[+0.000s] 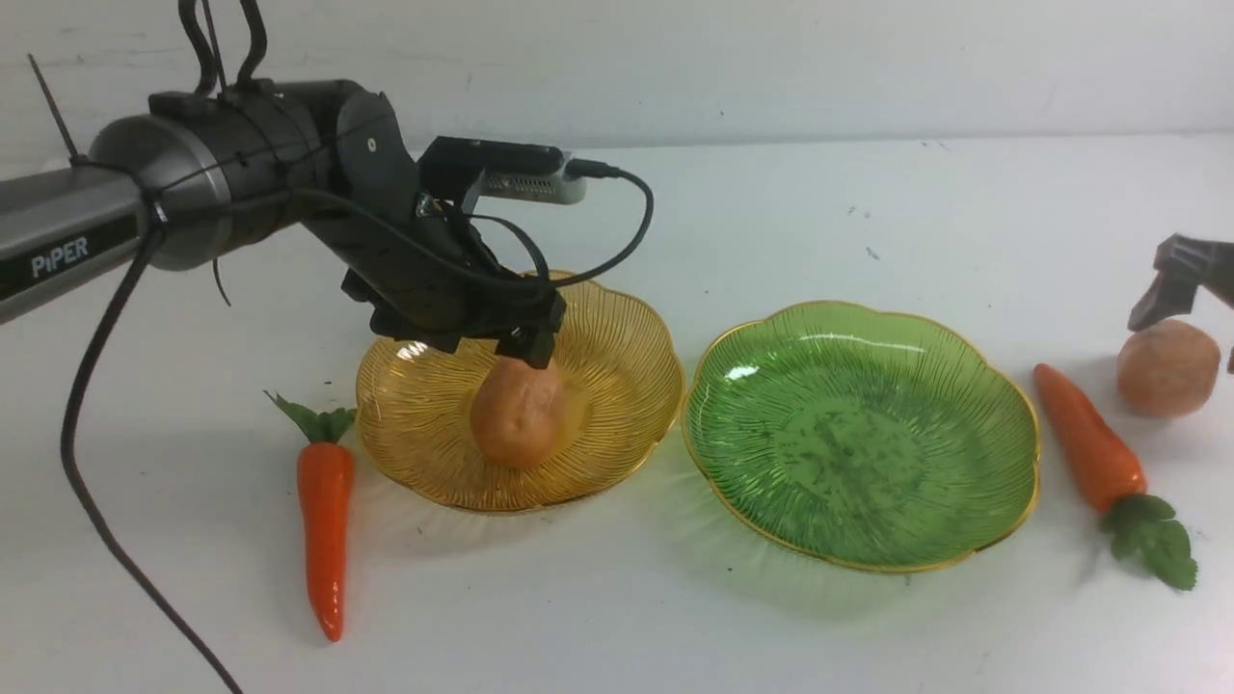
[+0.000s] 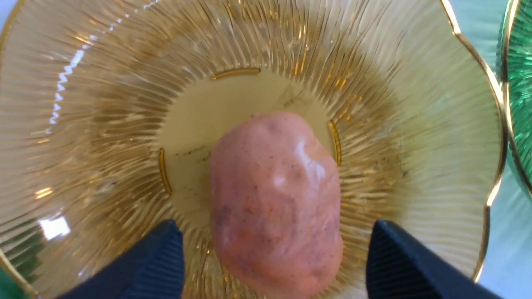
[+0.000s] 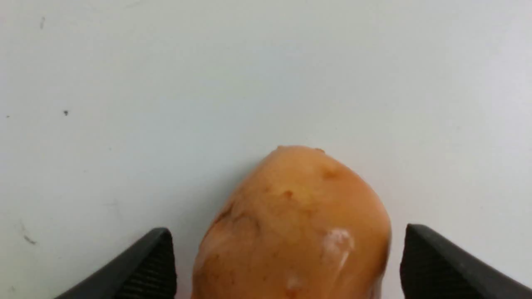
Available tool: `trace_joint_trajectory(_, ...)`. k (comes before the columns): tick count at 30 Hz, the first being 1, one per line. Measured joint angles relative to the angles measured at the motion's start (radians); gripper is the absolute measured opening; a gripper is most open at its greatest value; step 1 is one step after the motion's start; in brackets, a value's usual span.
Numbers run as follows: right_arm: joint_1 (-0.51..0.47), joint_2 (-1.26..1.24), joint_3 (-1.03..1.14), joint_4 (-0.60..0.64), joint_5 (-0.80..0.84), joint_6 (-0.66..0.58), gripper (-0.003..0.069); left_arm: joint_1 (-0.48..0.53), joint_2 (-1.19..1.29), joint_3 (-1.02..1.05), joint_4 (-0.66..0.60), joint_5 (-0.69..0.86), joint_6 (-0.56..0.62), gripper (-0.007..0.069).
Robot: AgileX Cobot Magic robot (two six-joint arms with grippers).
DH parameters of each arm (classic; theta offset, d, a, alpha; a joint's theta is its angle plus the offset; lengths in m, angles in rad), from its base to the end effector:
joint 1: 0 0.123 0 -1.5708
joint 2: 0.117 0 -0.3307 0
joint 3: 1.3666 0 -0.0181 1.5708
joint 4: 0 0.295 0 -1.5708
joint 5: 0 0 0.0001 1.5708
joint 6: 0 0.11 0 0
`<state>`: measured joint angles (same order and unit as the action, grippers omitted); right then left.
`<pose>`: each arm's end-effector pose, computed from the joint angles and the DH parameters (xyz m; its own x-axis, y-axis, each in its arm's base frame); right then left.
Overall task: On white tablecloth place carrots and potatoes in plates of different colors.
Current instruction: 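Pick up the potato from the right side of the table and place it in a plate with the right gripper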
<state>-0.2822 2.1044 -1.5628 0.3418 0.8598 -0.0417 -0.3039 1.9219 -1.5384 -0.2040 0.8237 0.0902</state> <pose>0.4911 -0.1133 0.1708 -0.8683 0.4384 -0.2322 0.3678 0.8830 0.2917 0.4578 -0.1607 0.2518 -0.8712 0.2220 -0.4379 0.3164 0.9359 -0.1549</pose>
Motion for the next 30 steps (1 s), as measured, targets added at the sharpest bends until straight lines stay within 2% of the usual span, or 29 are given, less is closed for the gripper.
trace_joint_trajectory(2, 0.0, 0.023, -0.015, 0.0, 0.008, 0.006, 0.0687, 0.0, 0.0, -0.025, 0.016, 0.047, 0.0, 0.0484)
trace_joint_trajectory(4, 0.0, 0.045, -0.032, -0.005, 0.026, 0.028, 0.0654, 0.0, 0.0, -0.056, 0.041, 0.094, 0.0, 0.0395)
trace_joint_trajectory(5, 0.002, 0.049, -0.036, -0.008, 0.029, 0.036, 0.0625, 0.0, 0.0, -0.071, 0.052, 0.129, 0.0, 0.0318)
trace_joint_trajectory(6, 0.004, 0.05, -0.04, -0.012, 0.034, 0.042, 0.06, 0.0, 0.0, -0.083, 0.064, 0.143, 0.0, 0.0286)
trace_joint_trajectory(7, 0.005, 0.05, -0.047, -0.022, 0.042, 0.042, 0.0577, 0.0, -0.001, -0.101, 0.092, 0.181, 0.0, 0.0184)
trace_joint_trajectory(10, 0.017, 0.041, -0.075, -0.047, 0.073, 0.051, 0.0566, 0.0, -0.016, -0.128, 0.146, 0.238, -0.009, 0.005)
trace_joint_trajectory(14, 0.039, -0.03, -0.13, -0.031, 0.138, 0.051, 0.0566, 0.013, -0.072, -0.129, 0.204, 0.294, -0.039, 0.0006)
trace_joint_trajectory(18, 0.123, -0.147, -0.189, 0.074, 0.15, -0.01, 0.0566, 0.098, -0.196, -0.112, 0.224, 0.348, -0.063, -0.0003)
trace_joint_trajectory(21, 0.237, -0.183, -0.201, 0.115, 0.131, -0.039, 0.0566, 0.169, -0.289, -0.039, 0.223, 0.35, -0.065, -0.0003)
trace_joint_trajectory(24, 0.357, -0.177, -0.203, 0.122, 0.111, -0.047, 0.0566, 0.261, -0.398, 0.123, 0.196, 0.324, -0.067, -0.0003)
trace_joint_trajectory(26, 0.478, -0.143, -0.203, 0.122, 0.083, -0.052, 0.0566, 0.288, -0.442, 0.219, 0.163, 0.288, -0.069, -0.0003)
trace_joint_trajectory(27, 0.497, -0.136, -0.203, 0.121, 0.076, -0.054, 0.0566, 0.293, -0.447, 0.229, 0.154, 0.284, -0.069, -0.0003)
trace_joint_trajectory(28, 0.576, -0.099, -0.203, 0.121, 0.047, -0.064, 0.0566, 0.302, -0.472, 0.309, 0.121, 0.248, -0.069, -0.0003)
trace_joint_trajectory(30, 0.655, -0.053, -0.203, 0.121, -0.005, -0.08, 0.0566, 0.304, -0.493, 0.377, 0.081, 0.201, -0.069, -0.0003)
